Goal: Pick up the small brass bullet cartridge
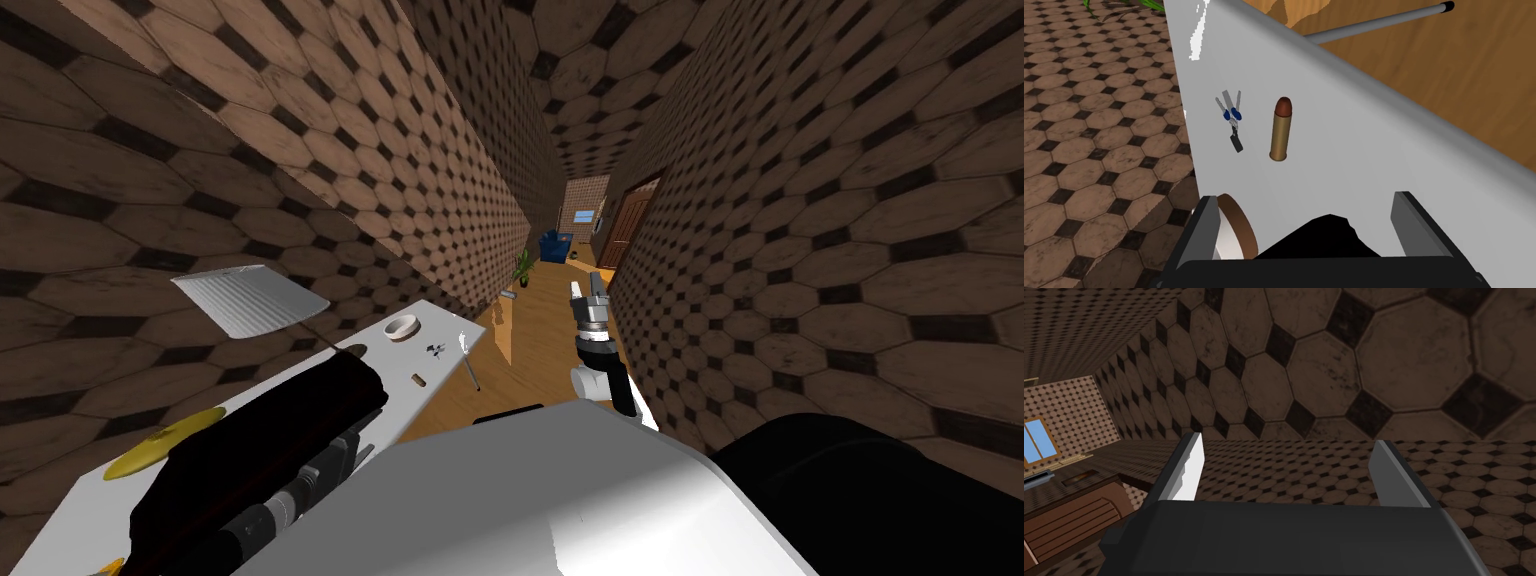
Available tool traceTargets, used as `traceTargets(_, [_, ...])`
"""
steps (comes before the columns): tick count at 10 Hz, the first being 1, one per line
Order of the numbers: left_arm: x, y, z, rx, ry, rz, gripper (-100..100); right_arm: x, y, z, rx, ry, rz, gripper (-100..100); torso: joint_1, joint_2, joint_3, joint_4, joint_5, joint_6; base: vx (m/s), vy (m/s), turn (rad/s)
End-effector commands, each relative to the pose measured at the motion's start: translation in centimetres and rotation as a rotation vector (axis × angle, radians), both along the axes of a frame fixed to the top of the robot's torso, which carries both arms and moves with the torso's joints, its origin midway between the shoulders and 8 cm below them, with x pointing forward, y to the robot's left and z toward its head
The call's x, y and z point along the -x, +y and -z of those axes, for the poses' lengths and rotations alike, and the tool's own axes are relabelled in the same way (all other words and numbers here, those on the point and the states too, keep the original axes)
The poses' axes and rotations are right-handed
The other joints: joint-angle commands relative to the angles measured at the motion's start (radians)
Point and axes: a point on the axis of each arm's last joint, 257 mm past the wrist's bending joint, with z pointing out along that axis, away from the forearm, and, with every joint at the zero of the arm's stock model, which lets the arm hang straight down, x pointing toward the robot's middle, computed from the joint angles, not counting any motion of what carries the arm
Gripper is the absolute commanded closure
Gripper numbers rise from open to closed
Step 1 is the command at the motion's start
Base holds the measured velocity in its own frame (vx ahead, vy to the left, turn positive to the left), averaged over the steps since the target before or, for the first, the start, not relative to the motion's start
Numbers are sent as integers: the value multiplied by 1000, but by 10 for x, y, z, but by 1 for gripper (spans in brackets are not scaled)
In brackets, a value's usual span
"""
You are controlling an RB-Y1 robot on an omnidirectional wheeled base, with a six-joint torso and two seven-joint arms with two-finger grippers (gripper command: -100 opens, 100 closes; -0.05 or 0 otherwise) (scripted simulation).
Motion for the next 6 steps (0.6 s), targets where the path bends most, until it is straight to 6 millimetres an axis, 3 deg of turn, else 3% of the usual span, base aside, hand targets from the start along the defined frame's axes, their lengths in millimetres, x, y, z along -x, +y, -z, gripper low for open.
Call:
traceTargets(1, [13, 11, 11, -24, 63, 7, -100, 0, 0, 0, 0, 0, 0, 0, 0, 0, 0, 0, 0, 0, 82, -43, -106])
traceTargets(2, [26, 20, 20, -42, 115, 6, -100, 0, 0, 0, 0, 0, 0, 0, 0, -1, 0, 0, 0, 0, 117, -52, -156])
traceTargets(3, [25, 21, 19, -49, 118, 15, -100, 0, 0, 0, 0, 0, 0, 0, 0, -3, -1, 0, 0, 1, 115, -52, -48])
traceTargets(5, [52, 40, 35, -88, 219, 16, -100, 0, 0, 0, 0, 0, 0, 0, -1, -4, -2, -1, 0, 0, 156, -74, -108])
traceTargets(6, [51, 42, 34, -95, 222, 23, -100, 0, 0, 0, 0, 0, 0, 0, -3, -6, -3, -1, -1, 0, 117, -57, -42])
